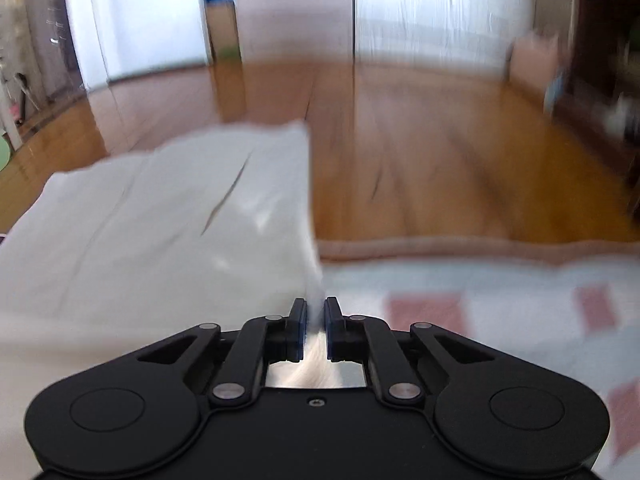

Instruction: Fold clothes

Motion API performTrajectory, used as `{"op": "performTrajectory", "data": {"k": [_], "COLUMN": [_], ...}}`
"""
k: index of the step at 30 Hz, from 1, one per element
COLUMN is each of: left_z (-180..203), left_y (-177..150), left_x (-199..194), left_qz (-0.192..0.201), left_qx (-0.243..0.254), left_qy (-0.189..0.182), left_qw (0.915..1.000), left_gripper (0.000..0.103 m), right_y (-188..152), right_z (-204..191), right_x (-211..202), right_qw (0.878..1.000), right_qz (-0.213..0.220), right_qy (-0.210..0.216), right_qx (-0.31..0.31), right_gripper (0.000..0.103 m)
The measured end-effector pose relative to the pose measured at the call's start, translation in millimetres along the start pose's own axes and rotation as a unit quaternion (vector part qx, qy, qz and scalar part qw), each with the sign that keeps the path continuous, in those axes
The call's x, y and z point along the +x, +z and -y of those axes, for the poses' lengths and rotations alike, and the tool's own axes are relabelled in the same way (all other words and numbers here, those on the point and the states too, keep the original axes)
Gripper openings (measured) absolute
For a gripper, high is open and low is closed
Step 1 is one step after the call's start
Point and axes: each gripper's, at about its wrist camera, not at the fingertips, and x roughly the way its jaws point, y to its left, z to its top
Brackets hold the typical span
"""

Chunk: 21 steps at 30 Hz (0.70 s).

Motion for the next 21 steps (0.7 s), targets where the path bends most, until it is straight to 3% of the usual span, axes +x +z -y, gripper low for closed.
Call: {"op": "performTrajectory", "data": {"k": [2,4,5,6,7,8,9,10,13,14,16,19,21], "left_z": [-4,-11,-16,-21,-26,-28,-29,-30,-35,-36,-27,-14,-14], "left_y": [-7,-12,-13,-14,-15,-15,-15,-15,-16,-16,-20,-24,-24], "left_x": [23,38,38,37,36,33,29,26,16,12,9,22,31], "left_qz": [-0.038,-0.062,-0.062,-0.060,-0.057,-0.061,-0.065,-0.069,-0.082,-0.087,-0.078,-0.080,-0.092], "left_qx": [-0.007,-0.024,-0.041,-0.059,-0.077,-0.091,-0.105,-0.118,-0.158,-0.171,-0.152,-0.092,-0.083], "left_qy": [0.023,0.039,0.036,0.031,0.025,0.018,0.010,0.002,-0.021,-0.029,-0.030,0.003,0.032], "left_qw": [0.9990,0.9970,0.9966,0.9960,0.9950,0.9938,0.9923,0.9906,0.9838,0.9811,0.9847,0.9926,0.9918], "left_gripper": [0.029,0.031,0.032,0.034,0.041,0.048,0.053,0.064,0.075,0.083,0.090,0.086,0.053], "right_y": [-7,-11,-13,-18,-24,-30,-36,-41,-64,-73,-92,-109,-116], "right_z": [11,30,38,40,39,38,36,35,21,15,-3,-2,3], "right_x": [13,11,2,-12,-26,-40,-54,-68,-93,-99,-109,-96,-88], "right_qw": [0.997,0.995,0.994,0.994,0.993,0.991,0.987,0.983,0.982,0.984,0.988,0.994,0.995], "right_qz": [-0.040,-0.070,-0.069,-0.062,-0.056,-0.049,-0.042,-0.036,-0.046,-0.048,-0.048,-0.071,-0.085], "right_qy": [-0.062,-0.052,-0.028,0.003,0.034,0.065,0.096,0.127,0.160,0.163,0.142,0.069,0.035], "right_qx": [-0.023,0.038,0.076,0.095,0.103,0.111,0.118,0.126,0.087,0.061,-0.032,-0.051,-0.033], "right_gripper": [0.009,0.011,0.018,0.019,0.028,0.044,0.049,0.054,0.058,0.058,0.059,0.060,0.060]}}
